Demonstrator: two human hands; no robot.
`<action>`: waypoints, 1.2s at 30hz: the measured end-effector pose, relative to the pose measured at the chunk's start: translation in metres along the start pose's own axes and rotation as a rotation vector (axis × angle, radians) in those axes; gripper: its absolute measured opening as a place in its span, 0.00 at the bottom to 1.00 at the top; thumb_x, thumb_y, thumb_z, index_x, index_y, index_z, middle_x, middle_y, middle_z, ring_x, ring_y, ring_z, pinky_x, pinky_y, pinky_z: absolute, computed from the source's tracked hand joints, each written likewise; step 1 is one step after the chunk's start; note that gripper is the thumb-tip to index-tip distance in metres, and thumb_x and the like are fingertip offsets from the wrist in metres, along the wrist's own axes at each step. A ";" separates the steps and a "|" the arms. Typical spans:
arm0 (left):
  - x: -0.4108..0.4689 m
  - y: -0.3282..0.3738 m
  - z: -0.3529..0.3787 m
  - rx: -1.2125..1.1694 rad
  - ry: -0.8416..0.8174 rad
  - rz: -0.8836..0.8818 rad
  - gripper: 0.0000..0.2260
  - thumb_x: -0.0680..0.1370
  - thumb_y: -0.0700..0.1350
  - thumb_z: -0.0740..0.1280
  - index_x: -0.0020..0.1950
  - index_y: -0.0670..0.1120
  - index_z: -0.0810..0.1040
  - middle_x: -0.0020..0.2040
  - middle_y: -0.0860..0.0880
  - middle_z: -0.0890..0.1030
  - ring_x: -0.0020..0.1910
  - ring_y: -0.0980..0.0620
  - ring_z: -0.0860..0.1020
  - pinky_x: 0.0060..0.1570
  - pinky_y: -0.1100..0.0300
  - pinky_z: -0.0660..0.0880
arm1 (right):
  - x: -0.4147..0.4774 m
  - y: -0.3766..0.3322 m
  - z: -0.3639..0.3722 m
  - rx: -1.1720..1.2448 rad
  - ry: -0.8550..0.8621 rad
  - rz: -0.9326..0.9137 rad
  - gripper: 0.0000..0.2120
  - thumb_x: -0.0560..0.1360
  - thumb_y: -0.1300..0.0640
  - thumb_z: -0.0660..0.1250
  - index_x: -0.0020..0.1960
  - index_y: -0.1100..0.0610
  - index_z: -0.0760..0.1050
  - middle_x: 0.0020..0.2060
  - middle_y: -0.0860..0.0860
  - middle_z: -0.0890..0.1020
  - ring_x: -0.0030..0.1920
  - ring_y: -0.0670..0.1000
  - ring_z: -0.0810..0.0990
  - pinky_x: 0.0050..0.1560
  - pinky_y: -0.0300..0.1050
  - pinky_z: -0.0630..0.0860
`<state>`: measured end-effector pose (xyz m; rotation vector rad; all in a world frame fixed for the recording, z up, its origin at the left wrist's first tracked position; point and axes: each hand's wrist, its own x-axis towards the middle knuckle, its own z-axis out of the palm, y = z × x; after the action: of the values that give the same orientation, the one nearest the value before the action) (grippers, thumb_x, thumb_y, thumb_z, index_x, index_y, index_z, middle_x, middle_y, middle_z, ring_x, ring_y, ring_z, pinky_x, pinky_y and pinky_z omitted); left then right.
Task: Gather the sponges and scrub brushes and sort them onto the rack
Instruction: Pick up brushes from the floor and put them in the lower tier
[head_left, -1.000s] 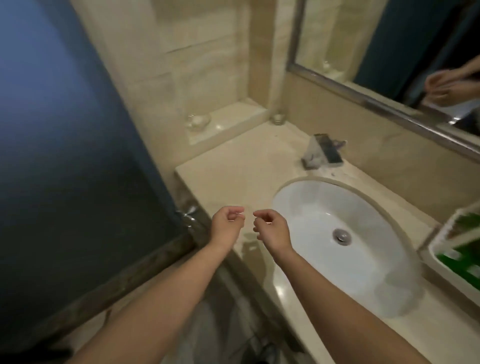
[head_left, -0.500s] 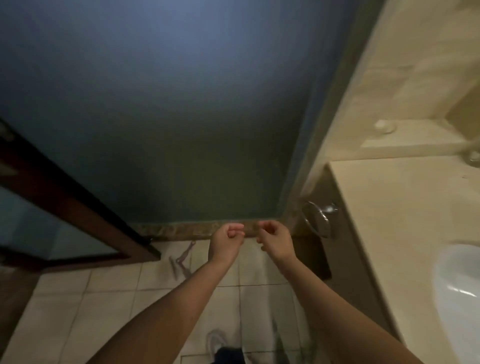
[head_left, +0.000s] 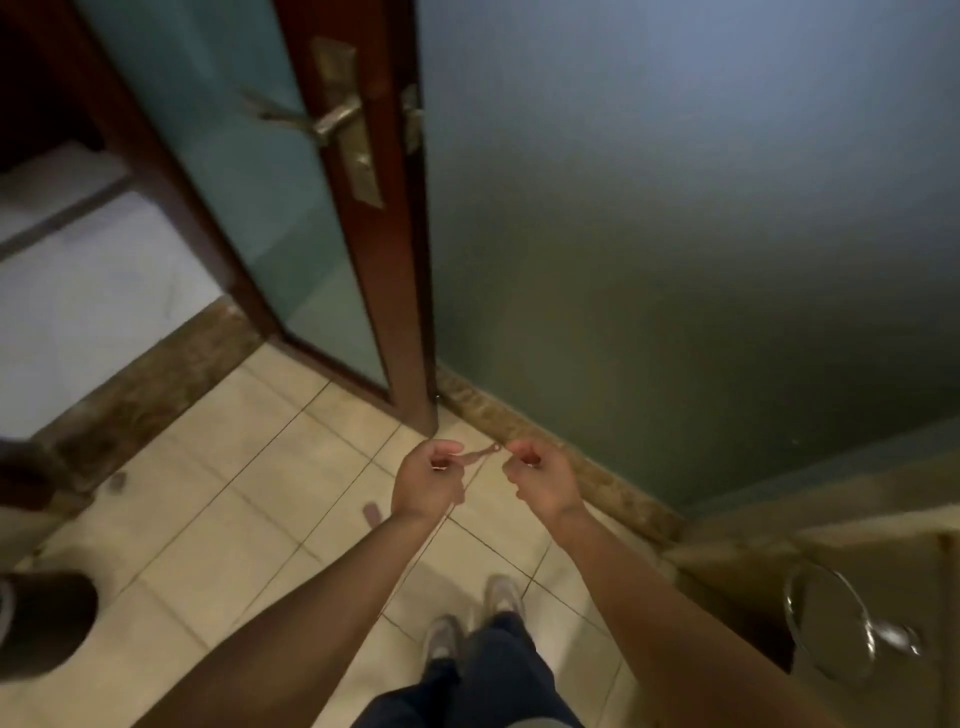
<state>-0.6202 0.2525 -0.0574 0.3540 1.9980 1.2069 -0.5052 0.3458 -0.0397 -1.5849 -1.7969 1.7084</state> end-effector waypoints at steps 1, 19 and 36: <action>0.004 -0.003 -0.006 -0.016 0.029 -0.019 0.10 0.74 0.34 0.66 0.52 0.45 0.79 0.36 0.53 0.80 0.35 0.60 0.78 0.43 0.64 0.75 | 0.008 -0.005 0.009 -0.033 -0.037 -0.006 0.10 0.75 0.66 0.64 0.54 0.58 0.77 0.37 0.44 0.78 0.40 0.45 0.77 0.49 0.44 0.75; 0.082 -0.136 -0.059 -0.194 0.537 -0.444 0.09 0.77 0.39 0.65 0.54 0.51 0.78 0.47 0.54 0.81 0.43 0.55 0.80 0.37 0.62 0.74 | 0.154 0.033 0.164 -0.495 -0.616 0.026 0.12 0.73 0.61 0.65 0.55 0.52 0.76 0.49 0.49 0.80 0.50 0.51 0.79 0.51 0.49 0.77; 0.289 -0.466 -0.033 -0.257 0.478 -0.548 0.12 0.76 0.37 0.66 0.58 0.49 0.76 0.43 0.55 0.80 0.39 0.56 0.80 0.39 0.62 0.77 | 0.338 0.318 0.392 -0.603 -0.592 0.161 0.15 0.77 0.63 0.60 0.63 0.54 0.73 0.58 0.57 0.79 0.56 0.57 0.79 0.56 0.55 0.78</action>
<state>-0.7720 0.1586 -0.5773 -0.6289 2.0865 1.2307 -0.7618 0.2940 -0.5883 -1.5442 -2.7487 1.9771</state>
